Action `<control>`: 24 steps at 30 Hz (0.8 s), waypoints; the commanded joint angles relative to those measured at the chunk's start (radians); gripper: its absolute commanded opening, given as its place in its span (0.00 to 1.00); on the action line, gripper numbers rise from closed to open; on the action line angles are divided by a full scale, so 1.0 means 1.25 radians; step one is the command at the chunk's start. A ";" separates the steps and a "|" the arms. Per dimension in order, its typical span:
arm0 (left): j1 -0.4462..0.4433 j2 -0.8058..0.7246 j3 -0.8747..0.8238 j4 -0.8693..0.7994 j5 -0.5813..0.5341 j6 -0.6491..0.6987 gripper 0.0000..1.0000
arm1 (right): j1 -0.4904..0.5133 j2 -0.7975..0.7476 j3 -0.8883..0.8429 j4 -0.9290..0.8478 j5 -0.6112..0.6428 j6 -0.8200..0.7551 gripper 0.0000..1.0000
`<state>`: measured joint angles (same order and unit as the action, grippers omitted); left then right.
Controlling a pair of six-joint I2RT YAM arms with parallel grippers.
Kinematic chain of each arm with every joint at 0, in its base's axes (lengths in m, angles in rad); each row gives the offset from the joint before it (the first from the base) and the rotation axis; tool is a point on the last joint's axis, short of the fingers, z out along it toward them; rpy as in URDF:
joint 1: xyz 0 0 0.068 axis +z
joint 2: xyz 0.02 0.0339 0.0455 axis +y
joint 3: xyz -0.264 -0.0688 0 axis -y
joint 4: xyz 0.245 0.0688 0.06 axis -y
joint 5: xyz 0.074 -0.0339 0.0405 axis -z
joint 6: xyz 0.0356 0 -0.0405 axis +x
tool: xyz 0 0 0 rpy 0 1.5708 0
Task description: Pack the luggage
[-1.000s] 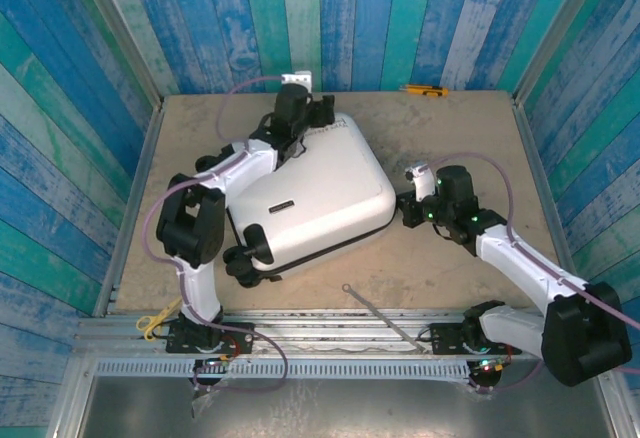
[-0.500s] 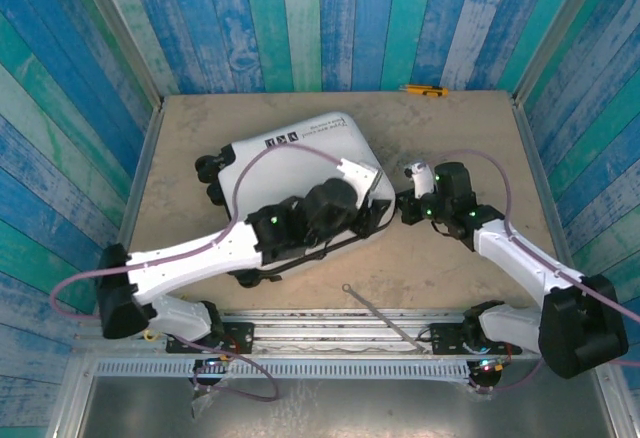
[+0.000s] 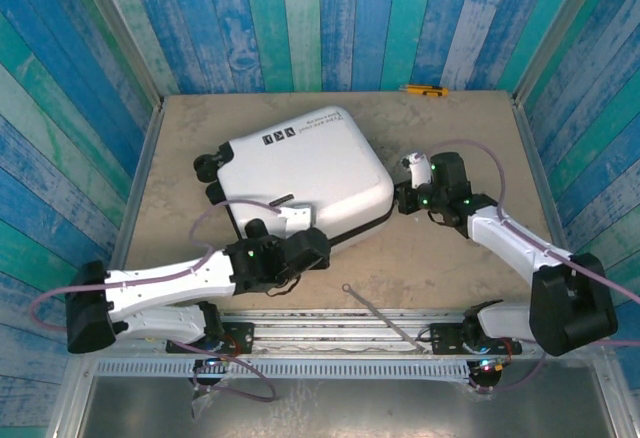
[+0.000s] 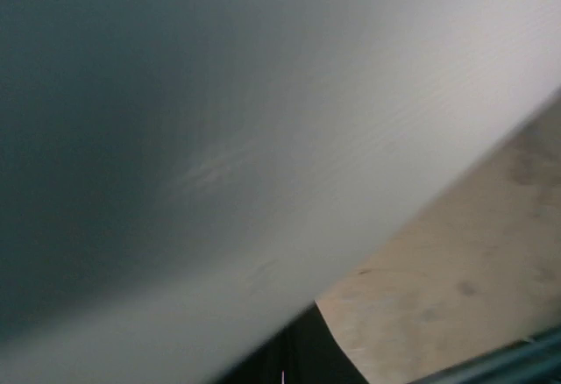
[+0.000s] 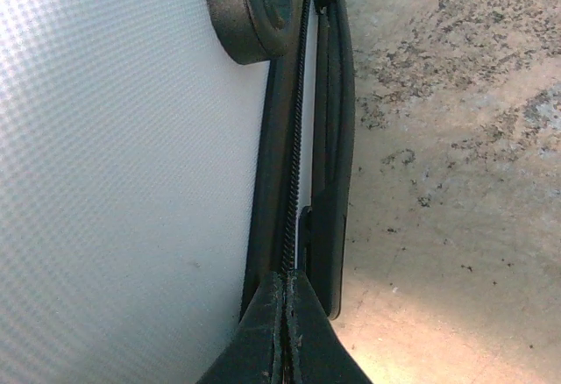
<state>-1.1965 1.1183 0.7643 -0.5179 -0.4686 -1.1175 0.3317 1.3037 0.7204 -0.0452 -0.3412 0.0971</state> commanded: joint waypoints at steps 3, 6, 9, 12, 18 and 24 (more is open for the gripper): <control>0.123 -0.084 -0.145 -0.112 -0.089 -0.153 0.00 | -0.013 0.038 0.024 -0.026 0.026 -0.040 0.00; 0.177 -0.167 -0.207 -0.117 -0.086 -0.153 0.00 | -0.022 0.052 0.034 -0.026 0.019 -0.045 0.00; 0.290 -0.236 -0.213 -0.143 -0.094 -0.084 0.00 | -0.030 0.067 0.044 -0.026 0.006 -0.046 0.00; 0.423 -0.265 -0.193 -0.110 -0.062 0.047 0.00 | -0.030 0.084 0.052 -0.019 -0.033 -0.044 0.00; 0.675 -0.097 -0.096 0.044 0.102 0.267 0.00 | -0.029 0.120 0.046 0.032 -0.134 -0.016 0.00; 0.726 0.035 0.070 0.142 0.173 0.363 0.00 | -0.010 0.170 0.041 0.079 -0.200 0.010 0.00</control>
<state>-0.2974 1.1419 0.7681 -0.4660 -0.3061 -0.7769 0.3256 1.4715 0.7891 0.0803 -0.6075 0.1055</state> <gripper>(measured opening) 0.048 0.044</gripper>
